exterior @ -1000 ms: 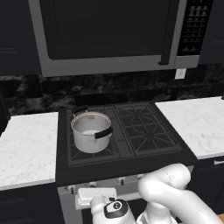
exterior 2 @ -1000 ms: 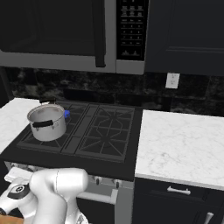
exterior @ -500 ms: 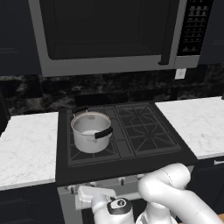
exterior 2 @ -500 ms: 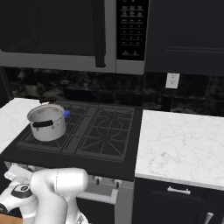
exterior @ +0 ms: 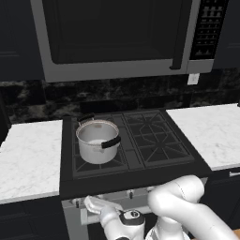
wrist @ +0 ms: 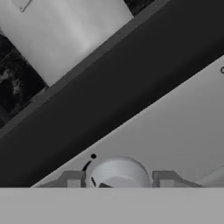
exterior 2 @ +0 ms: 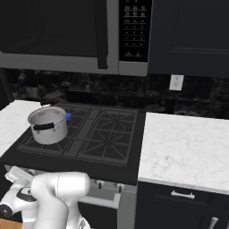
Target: Turn off the rear left burner of the stove.
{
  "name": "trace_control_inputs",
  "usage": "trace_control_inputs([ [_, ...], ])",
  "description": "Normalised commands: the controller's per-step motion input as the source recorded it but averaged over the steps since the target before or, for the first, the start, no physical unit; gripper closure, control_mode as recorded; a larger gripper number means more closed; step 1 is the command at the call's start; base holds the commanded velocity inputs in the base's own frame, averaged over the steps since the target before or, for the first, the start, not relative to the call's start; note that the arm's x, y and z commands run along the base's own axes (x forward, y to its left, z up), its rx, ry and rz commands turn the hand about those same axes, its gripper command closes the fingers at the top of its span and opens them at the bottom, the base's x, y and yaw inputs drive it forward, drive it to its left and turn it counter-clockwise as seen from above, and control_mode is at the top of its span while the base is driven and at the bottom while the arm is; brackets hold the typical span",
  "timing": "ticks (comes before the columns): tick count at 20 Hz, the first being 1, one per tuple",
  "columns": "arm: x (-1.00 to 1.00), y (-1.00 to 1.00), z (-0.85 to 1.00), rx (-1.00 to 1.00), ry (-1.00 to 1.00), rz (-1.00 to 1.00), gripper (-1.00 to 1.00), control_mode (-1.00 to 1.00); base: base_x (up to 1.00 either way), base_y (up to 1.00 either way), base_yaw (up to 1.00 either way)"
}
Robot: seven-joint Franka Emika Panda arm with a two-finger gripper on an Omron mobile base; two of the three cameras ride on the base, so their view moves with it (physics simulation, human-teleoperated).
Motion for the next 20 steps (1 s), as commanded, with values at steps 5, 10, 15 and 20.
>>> trace_control_inputs([
  [5,-0.25,0.0,-0.07,0.56,0.0,0.0,1.0,-1.0,0.0,0.0,0.0],
  [10,-0.25,0.0,-0.09,0.55,0.0,0.0,1.0,-1.0,0.0,0.0,0.0],
  [15,-0.27,0.0,-0.21,0.56,0.0,0.0,1.0,-1.0,0.0,0.0,0.0],
  [20,-0.19,0.0,-0.17,0.55,0.0,0.0,1.0,-1.0,0.0,0.0,0.0],
])
